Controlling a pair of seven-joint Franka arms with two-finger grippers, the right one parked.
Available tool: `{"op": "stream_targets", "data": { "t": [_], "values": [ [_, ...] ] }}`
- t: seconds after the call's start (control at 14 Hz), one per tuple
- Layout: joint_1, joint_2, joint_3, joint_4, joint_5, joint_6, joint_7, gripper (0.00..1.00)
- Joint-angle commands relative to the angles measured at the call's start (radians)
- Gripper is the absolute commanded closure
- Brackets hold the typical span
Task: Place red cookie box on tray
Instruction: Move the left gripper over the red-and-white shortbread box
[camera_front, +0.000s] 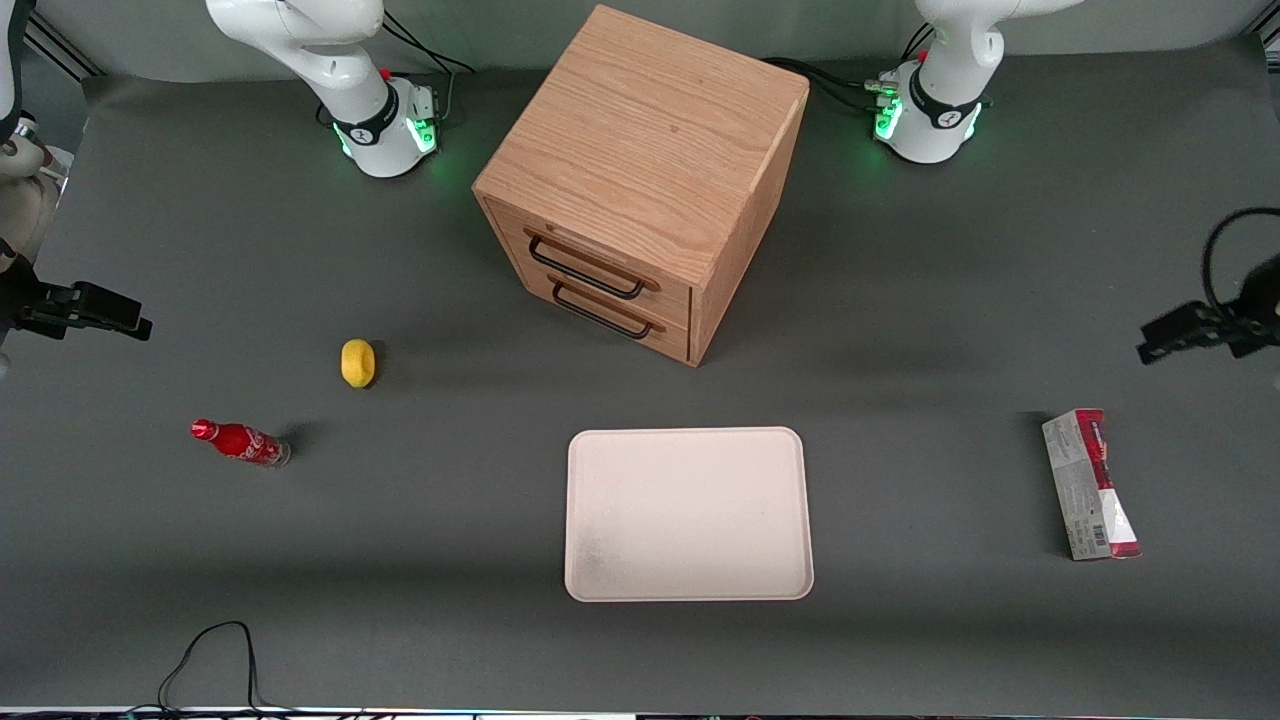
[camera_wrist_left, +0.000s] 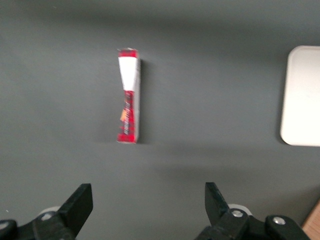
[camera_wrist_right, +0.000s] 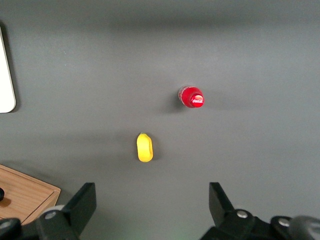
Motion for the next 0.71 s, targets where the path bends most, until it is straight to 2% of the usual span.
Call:
{"op": "stream_targets", "data": {
  "t": [0.0, 0.36, 0.64],
  "values": [
    [0.047, 0.159, -0.003, 0.213, 0.002, -0.032, 0.062, 0.00],
    [0.070, 0.354, -0.004, 0.452, 0.002, -0.131, 0.064, 0.00],
    [0.056, 0.397, -0.007, 0.473, 0.002, -0.122, 0.065, 0.00]
  ]
}}
